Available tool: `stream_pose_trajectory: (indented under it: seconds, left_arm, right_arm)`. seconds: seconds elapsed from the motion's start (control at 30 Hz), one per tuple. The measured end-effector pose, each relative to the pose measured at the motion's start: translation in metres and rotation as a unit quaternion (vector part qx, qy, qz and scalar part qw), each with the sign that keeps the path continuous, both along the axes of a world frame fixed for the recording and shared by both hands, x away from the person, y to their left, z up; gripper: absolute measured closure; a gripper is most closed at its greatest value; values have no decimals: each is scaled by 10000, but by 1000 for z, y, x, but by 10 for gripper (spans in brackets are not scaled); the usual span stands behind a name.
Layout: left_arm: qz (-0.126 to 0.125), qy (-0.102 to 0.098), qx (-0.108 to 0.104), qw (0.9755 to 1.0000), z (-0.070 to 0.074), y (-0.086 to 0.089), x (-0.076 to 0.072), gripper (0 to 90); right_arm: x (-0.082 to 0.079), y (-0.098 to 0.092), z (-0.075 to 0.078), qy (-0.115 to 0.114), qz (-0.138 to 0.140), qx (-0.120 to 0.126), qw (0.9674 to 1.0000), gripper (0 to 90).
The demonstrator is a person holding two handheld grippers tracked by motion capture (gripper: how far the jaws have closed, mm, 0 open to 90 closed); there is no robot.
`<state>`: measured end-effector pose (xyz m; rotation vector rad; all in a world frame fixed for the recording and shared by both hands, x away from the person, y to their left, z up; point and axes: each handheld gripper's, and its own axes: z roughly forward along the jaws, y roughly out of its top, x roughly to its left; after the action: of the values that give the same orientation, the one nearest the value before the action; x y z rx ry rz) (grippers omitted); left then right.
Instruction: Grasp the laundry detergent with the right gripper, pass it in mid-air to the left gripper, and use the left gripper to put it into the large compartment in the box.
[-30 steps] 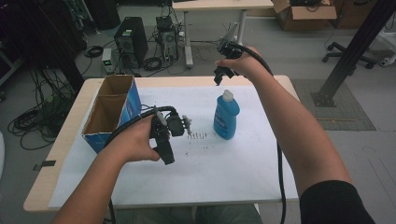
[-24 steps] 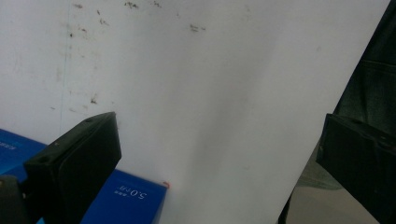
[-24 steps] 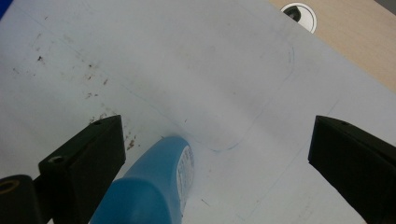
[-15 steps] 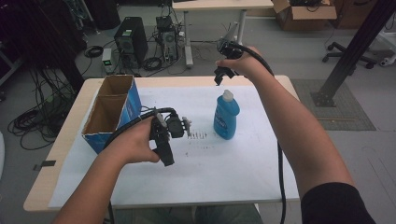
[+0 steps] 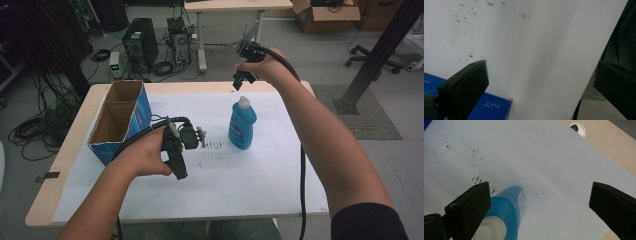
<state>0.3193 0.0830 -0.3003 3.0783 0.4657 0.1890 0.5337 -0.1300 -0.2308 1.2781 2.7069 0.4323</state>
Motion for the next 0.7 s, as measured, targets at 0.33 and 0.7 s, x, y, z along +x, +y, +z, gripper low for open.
stream_pose_trajectory:
  seconds: [0.33, 0.7]
  left_arm:
    - [-26, 15, 20, 10000, -1, -2, -2, 2]
    - [-71, 25, 39, 10000, -2, -7, -2, 2]
  right_arm:
    - [-16, -8, 6, -108, 145, -3, 9998, 38]
    - [-39, -20, 10, -146, 359, 155, 9991, 39]
